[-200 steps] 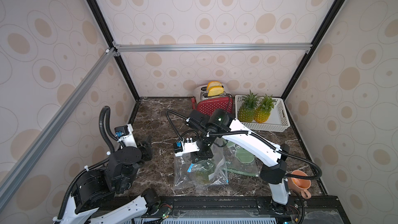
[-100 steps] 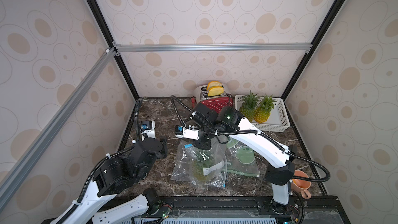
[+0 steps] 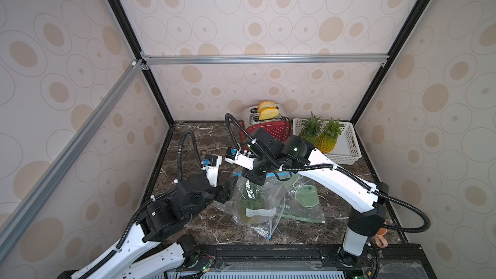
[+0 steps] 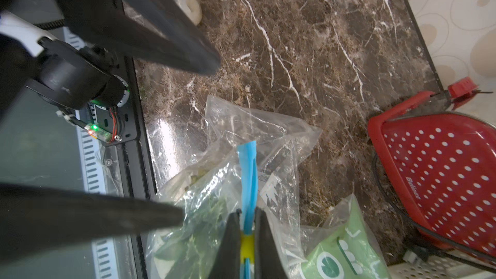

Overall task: Open the zip-top bag and take out the pineapple
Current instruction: Unzip the zipper on the zipper food storage bag.

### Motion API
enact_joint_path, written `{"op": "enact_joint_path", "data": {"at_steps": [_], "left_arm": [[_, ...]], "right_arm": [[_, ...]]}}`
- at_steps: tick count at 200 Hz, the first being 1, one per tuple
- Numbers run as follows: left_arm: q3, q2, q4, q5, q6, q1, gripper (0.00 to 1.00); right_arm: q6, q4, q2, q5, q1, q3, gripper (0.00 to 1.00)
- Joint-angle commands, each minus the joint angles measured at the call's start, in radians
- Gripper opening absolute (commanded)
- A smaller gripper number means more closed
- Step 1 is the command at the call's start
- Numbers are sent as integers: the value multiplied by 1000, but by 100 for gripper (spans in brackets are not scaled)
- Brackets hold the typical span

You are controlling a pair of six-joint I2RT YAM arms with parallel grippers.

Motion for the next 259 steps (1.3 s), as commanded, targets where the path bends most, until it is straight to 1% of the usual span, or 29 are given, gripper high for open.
{"op": "enact_joint_path", "data": {"at_steps": [1,21,30,57,81,102,113,122,137,171,184,192,203,239,259], "left_arm": [[-5,20,97,145,67,61,69],[-38,4,97,221,78,143,69],[-54,-11,107,273,83,175,69],[-104,-45,149,413,72,252,69],[-144,-49,215,488,58,270,65],[-162,-39,258,520,43,272,63],[-166,-35,274,532,34,274,60],[-171,-33,286,544,25,277,55],[-173,-31,292,538,13,279,43],[-170,-40,285,508,9,280,10],[-165,-44,275,498,8,280,0],[-164,-48,270,486,6,280,0],[-160,-53,259,467,6,280,0],[-158,-70,238,430,9,280,0],[-154,-91,234,412,12,280,0]], "right_arm": [[-7,89,-78,-51,-1,-61,0],[-30,142,-121,-65,0,-132,0],[-41,162,-137,-70,0,-159,0],[-61,182,-154,-84,1,-188,0],[-71,182,-149,-82,-1,-187,0],[-73,176,-141,-65,-1,-184,0],[-72,173,-136,-55,0,-180,0],[-72,171,-132,-48,-1,-179,0],[-72,173,-126,-47,-1,-178,0],[-72,168,-114,-43,0,-167,0],[-72,158,-107,-36,-1,-157,0],[-72,148,-104,-33,-1,-147,0],[-70,136,-97,-26,-1,-133,6],[-75,90,-84,-14,-1,-91,21],[-76,53,-70,-5,-2,-60,28]]}}
